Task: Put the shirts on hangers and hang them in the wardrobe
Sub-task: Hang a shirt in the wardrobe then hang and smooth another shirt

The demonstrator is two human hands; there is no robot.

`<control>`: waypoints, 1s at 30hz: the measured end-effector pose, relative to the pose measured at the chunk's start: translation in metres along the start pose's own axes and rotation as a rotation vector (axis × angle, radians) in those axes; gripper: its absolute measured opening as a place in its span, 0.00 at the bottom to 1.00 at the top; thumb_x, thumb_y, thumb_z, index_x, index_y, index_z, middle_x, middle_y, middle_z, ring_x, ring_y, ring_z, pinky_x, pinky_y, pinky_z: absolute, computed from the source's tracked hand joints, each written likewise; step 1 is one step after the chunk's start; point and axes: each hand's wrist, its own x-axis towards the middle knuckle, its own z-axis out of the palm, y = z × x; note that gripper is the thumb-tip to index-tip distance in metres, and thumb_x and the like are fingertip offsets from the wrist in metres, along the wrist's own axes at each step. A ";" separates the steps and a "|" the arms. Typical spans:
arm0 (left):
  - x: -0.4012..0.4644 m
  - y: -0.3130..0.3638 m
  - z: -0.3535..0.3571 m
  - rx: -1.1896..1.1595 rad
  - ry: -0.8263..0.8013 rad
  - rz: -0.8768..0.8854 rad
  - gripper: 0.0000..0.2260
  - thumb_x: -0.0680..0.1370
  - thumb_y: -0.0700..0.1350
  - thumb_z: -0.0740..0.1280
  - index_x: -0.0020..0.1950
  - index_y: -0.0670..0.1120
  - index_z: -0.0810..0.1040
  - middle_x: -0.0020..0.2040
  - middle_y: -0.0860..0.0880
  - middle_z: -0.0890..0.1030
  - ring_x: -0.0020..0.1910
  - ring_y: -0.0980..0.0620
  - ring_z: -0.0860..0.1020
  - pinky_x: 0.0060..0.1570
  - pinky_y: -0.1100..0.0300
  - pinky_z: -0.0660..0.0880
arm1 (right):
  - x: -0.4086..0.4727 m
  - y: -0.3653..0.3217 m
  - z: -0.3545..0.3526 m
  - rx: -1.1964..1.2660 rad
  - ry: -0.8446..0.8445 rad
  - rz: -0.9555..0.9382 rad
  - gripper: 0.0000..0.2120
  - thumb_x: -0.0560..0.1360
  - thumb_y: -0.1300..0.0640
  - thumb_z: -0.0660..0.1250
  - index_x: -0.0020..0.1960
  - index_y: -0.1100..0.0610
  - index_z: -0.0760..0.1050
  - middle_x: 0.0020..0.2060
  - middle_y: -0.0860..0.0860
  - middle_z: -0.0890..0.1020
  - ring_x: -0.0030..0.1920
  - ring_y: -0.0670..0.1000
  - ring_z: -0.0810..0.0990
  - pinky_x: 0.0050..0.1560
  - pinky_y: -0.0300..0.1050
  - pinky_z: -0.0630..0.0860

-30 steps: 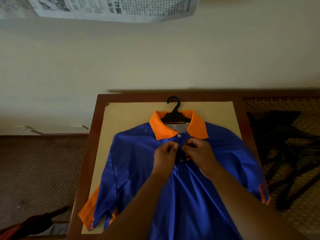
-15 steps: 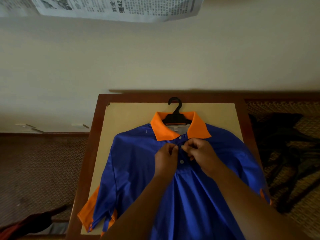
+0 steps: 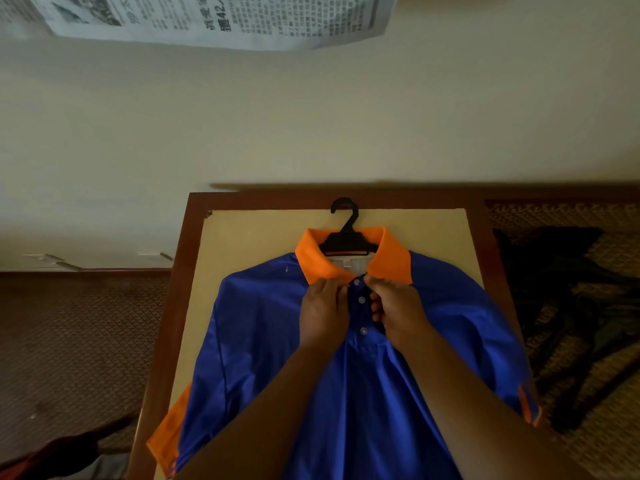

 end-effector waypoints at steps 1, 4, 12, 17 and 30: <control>0.003 0.000 0.002 0.029 0.016 0.009 0.09 0.81 0.43 0.59 0.51 0.44 0.79 0.48 0.49 0.78 0.46 0.51 0.74 0.47 0.57 0.73 | 0.001 -0.001 0.001 -0.006 0.005 0.015 0.12 0.75 0.57 0.70 0.35 0.59 0.73 0.28 0.53 0.73 0.27 0.50 0.70 0.30 0.45 0.67; 0.013 0.003 0.008 0.138 0.031 0.026 0.09 0.81 0.44 0.61 0.52 0.45 0.81 0.49 0.48 0.80 0.47 0.49 0.76 0.49 0.56 0.73 | 0.003 -0.002 0.003 -0.026 0.020 0.046 0.11 0.75 0.60 0.69 0.34 0.60 0.73 0.27 0.54 0.73 0.26 0.50 0.68 0.28 0.45 0.65; 0.032 0.011 0.004 0.364 -0.118 0.160 0.11 0.82 0.50 0.59 0.55 0.48 0.78 0.54 0.48 0.76 0.56 0.49 0.72 0.56 0.55 0.68 | 0.008 0.001 -0.005 -0.072 -0.009 0.030 0.10 0.74 0.67 0.64 0.34 0.61 0.73 0.28 0.57 0.74 0.28 0.52 0.70 0.28 0.46 0.65; 0.036 0.020 0.008 0.325 -0.160 0.018 0.09 0.81 0.48 0.59 0.53 0.47 0.78 0.55 0.48 0.75 0.58 0.50 0.71 0.59 0.56 0.68 | 0.008 -0.001 -0.005 -0.016 -0.007 -0.008 0.10 0.76 0.62 0.66 0.37 0.61 0.75 0.30 0.56 0.76 0.28 0.51 0.70 0.29 0.45 0.67; 0.014 0.037 0.005 -0.316 -0.009 -0.372 0.11 0.78 0.43 0.65 0.36 0.52 0.77 0.34 0.51 0.80 0.34 0.52 0.78 0.36 0.53 0.77 | -0.003 0.000 0.006 -0.098 0.097 -0.218 0.05 0.73 0.69 0.64 0.40 0.62 0.71 0.32 0.57 0.74 0.30 0.51 0.71 0.26 0.37 0.70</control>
